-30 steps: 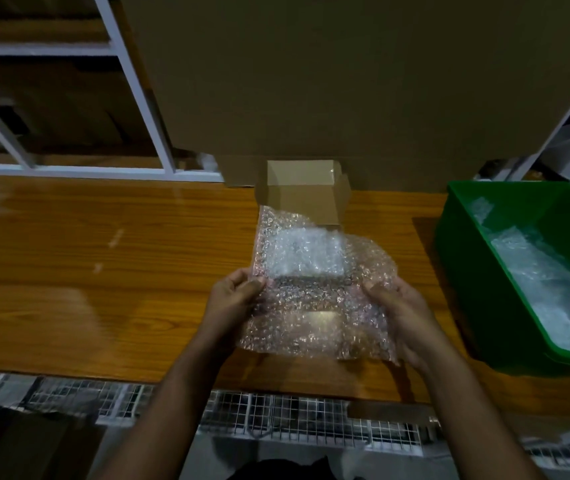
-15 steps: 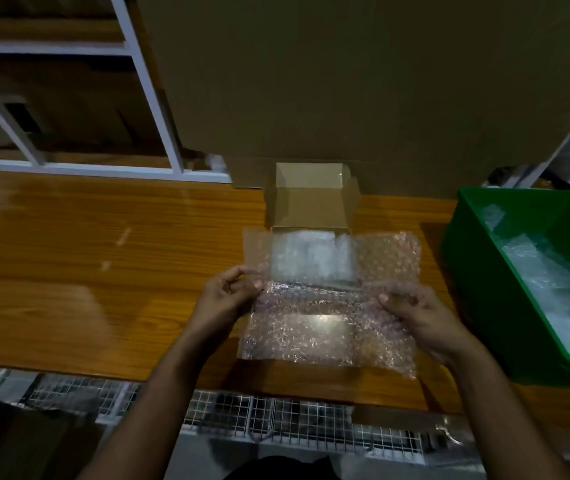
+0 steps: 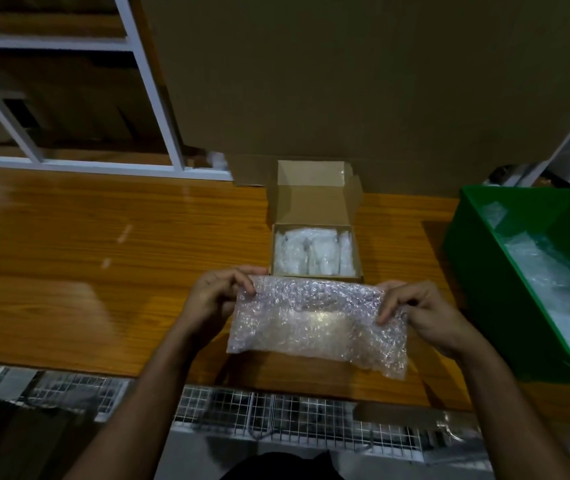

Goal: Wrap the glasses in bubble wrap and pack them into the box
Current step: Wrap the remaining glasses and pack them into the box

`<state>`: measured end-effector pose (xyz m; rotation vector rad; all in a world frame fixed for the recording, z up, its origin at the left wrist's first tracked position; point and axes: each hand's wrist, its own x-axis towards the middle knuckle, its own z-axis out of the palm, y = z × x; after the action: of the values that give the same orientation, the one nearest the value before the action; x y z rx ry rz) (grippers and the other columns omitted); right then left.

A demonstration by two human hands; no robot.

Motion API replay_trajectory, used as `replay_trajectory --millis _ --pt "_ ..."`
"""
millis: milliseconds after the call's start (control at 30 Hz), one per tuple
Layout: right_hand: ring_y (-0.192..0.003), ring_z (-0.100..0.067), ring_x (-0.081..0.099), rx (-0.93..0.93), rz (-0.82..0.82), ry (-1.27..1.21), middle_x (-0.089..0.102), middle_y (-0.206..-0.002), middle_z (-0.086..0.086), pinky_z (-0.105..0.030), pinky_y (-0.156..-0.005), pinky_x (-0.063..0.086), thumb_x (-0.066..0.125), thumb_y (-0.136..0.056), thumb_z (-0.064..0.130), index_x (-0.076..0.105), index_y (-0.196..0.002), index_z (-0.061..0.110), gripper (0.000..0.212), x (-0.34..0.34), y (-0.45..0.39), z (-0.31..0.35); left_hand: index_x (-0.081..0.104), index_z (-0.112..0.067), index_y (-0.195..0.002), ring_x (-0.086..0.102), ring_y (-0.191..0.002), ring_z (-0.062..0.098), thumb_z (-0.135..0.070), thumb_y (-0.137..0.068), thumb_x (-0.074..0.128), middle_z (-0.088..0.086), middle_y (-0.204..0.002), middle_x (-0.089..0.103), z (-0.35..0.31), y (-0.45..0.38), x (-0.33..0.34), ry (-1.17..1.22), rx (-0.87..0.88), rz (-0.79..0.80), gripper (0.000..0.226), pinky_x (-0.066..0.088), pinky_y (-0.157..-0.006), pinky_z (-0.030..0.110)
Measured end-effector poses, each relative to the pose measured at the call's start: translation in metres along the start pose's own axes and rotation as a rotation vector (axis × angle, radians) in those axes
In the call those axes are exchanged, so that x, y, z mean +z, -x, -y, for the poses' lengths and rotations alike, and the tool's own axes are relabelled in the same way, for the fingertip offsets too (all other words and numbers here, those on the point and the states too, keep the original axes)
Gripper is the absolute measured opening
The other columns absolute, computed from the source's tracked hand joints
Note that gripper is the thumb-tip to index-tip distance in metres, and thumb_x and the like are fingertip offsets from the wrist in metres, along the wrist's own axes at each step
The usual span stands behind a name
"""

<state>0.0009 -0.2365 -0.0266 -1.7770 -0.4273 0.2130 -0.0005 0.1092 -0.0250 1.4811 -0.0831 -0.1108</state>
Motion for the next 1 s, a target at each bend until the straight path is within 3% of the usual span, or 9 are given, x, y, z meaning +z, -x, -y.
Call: replay_trajectory --millis 100,200,367,467,533,633,767,900,1000 --pt "-0.092 -0.010 0.065 0.026 -0.022 -0.042 0.072 -0.082 0.002 -0.020 -0.085 0.051 0.049 -0.086 -0.021 0.080 -0.071 0.023 0.056 0.004 -0.002 0.002 0.067 -0.001 -0.076 0.064 -0.115 0.020 -0.001 -0.094 0.044 0.004 -0.112 0.073 0.009 -0.001 0.001 -0.102 0.015 -0.054 0.029 0.051 -0.084 0.026" --pt "-0.097 -0.012 0.067 0.073 -0.103 -0.269 0.074 -0.094 0.001 -0.022 -0.082 0.054 0.042 -0.088 -0.010 0.082 -0.079 0.016 0.048 0.008 -0.006 0.002 0.073 -0.011 -0.087 0.064 -0.113 0.013 -0.009 -0.087 0.071 -0.009 -0.116 0.071 0.014 -0.002 0.004 -0.143 -0.031 -0.107 0.003 0.053 -0.098 0.042" --pt "-0.111 -0.025 0.063 0.209 -0.259 -0.304 0.070 -0.118 -0.008 -0.037 -0.076 0.050 0.056 -0.094 0.028 0.077 -0.098 0.017 0.024 0.012 -0.012 -0.010 0.068 -0.020 -0.116 0.067 -0.107 0.003 -0.007 -0.079 0.079 -0.014 -0.116 0.069 0.013 -0.005 0.011 -0.076 -0.041 -0.220 0.041 0.058 -0.086 0.028" --pt "-0.089 -0.009 0.070 0.214 -0.326 -0.140 0.067 -0.117 0.003 -0.022 -0.060 0.052 0.074 -0.085 0.007 0.070 -0.107 0.016 0.024 0.017 -0.020 -0.006 0.061 -0.017 -0.121 0.073 -0.089 0.004 -0.004 -0.082 0.077 -0.018 -0.091 0.076 0.008 -0.015 0.016 -0.009 -0.077 -0.298 0.045 0.059 -0.070 0.022" --pt "-0.085 -0.005 0.069 0.152 -0.419 -0.093 0.069 -0.113 0.005 -0.020 -0.060 0.052 0.075 -0.084 0.002 0.071 -0.102 0.013 0.022 0.015 -0.030 -0.004 0.060 -0.016 -0.118 0.069 -0.085 -0.003 -0.007 -0.081 0.079 -0.017 -0.096 0.072 0.005 -0.027 0.017 -0.021 -0.093 -0.337 0.042 0.055 -0.066 0.015" --pt "-0.081 -0.012 0.066 0.155 -0.515 0.008 0.073 -0.100 0.003 -0.025 -0.052 0.052 0.072 -0.088 0.005 0.075 -0.096 0.016 0.014 0.005 -0.049 -0.003 0.067 -0.003 -0.113 0.073 -0.100 0.023 -0.016 -0.074 0.083 0.010 -0.108 0.075 0.005 -0.049 0.019 0.015 -0.145 -0.353 0.044 0.059 -0.087 0.040" --pt "-0.091 -0.009 0.069 0.162 -0.576 0.148 0.074 -0.099 0.008 -0.030 -0.068 0.059 0.067 -0.091 0.004 0.075 -0.090 0.027 0.024 -0.004 -0.078 -0.007 0.071 -0.009 -0.094 0.070 -0.102 0.026 -0.015 -0.085 0.078 0.010 -0.098 0.075 0.007 -0.081 0.026 -0.065 -0.144 -0.405 0.013 0.057 -0.088 0.037" --pt "-0.085 -0.009 0.068 0.259 -0.604 0.206 0.073 -0.101 0.006 -0.026 -0.056 0.057 0.068 -0.092 0.008 0.076 -0.094 0.025 0.019 -0.007 -0.101 -0.017 0.070 -0.019 -0.101 0.069 -0.082 0.019 -0.029 -0.086 0.077 -0.001 -0.085 0.071 0.010 -0.106 0.031 -0.361 -0.113 -0.489 0.019 0.060 -0.080 0.046" --pt "-0.086 -0.009 0.068 0.307 -0.607 0.225 0.074 -0.101 0.004 -0.032 -0.064 0.060 0.069 -0.092 0.010 0.076 -0.090 0.027 0.018 -0.009 -0.107 -0.026 0.069 -0.015 -0.108 0.070 -0.076 0.022 -0.027 -0.082 0.081 0.004 -0.079 0.070 0.013 -0.115 0.033 -0.442 -0.109 -0.507 0.030 0.061 -0.073 0.047"
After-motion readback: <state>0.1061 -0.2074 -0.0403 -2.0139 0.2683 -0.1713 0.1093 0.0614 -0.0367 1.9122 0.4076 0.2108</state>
